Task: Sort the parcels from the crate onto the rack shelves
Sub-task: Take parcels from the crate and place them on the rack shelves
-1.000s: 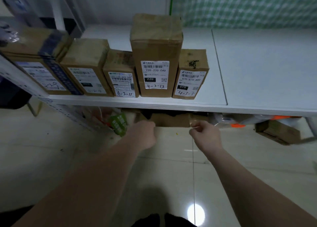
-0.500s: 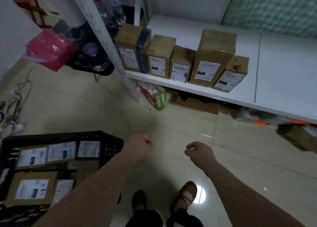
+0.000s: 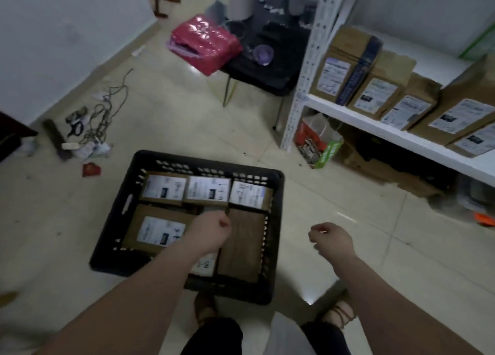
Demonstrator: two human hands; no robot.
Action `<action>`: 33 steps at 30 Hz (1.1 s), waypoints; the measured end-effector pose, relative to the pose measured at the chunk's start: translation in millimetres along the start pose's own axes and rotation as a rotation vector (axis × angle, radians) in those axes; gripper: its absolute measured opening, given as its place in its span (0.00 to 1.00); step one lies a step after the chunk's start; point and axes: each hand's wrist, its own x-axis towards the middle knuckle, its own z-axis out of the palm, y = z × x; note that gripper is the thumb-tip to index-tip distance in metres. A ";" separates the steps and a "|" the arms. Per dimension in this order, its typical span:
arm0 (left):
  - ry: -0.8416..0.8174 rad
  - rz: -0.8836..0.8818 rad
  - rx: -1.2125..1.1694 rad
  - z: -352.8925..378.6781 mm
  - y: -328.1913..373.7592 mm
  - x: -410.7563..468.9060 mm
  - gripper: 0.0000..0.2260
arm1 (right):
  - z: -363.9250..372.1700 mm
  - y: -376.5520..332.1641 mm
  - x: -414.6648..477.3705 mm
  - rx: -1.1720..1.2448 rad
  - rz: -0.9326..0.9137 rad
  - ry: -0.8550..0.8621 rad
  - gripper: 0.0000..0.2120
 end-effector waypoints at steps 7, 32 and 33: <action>0.048 -0.297 -0.030 -77.2 -142.5 -12.0 0.10 | 124.7 -87.5 -43.8 -0.173 -0.209 -0.141 0.13; -0.101 -0.376 -0.190 -15.8 -208.5 92.5 0.23 | 268.6 -155.4 113.2 -1.029 -0.552 -0.138 0.49; -0.111 -0.375 -0.176 -12.3 -209.1 92.7 0.23 | 271.5 -152.8 116.5 -1.045 -0.550 -0.150 0.51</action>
